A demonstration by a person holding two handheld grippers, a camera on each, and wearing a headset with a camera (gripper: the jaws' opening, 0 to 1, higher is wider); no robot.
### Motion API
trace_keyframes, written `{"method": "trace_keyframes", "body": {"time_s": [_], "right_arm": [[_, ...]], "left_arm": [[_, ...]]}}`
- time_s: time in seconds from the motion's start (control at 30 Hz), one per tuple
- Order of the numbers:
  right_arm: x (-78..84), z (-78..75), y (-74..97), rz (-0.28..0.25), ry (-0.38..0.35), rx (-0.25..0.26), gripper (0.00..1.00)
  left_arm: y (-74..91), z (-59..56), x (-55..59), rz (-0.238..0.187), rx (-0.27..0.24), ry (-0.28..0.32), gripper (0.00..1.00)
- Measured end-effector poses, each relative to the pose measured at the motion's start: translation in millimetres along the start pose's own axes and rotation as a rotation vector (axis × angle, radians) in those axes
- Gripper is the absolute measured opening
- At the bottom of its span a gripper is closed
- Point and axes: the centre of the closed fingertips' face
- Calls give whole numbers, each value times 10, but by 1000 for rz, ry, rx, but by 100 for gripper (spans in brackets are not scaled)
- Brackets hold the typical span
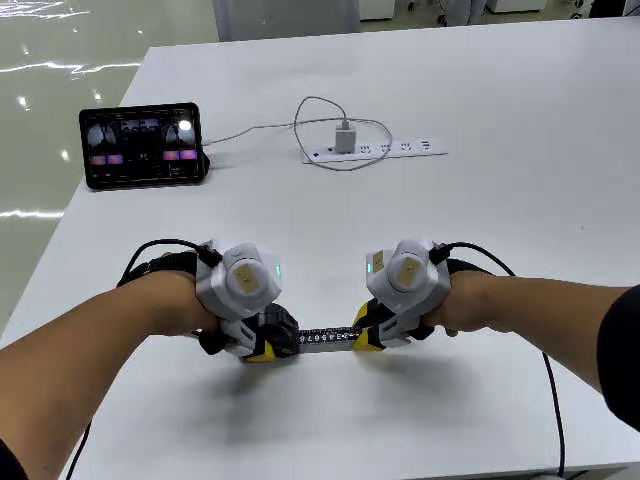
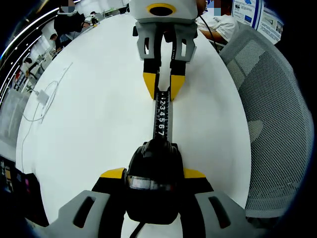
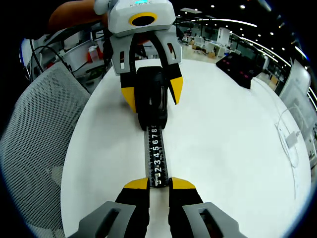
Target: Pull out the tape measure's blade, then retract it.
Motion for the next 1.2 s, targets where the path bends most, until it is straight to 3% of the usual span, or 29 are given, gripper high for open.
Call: {"method": "trace_keyframes", "body": {"time_s": [1.2], "right_arm": [[289,24,254,23,-20,-3,10]], "left_arm": [[-8,0,-3,-2,-5,3,36]]}}
Point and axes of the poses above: the centre of the closed fingertips' face, and the gripper's own axes: y roughly backward along the fingers, z roughly to its left, x roughly out of its underside, and after that the axes turned 15 degrees about -x, right-handed
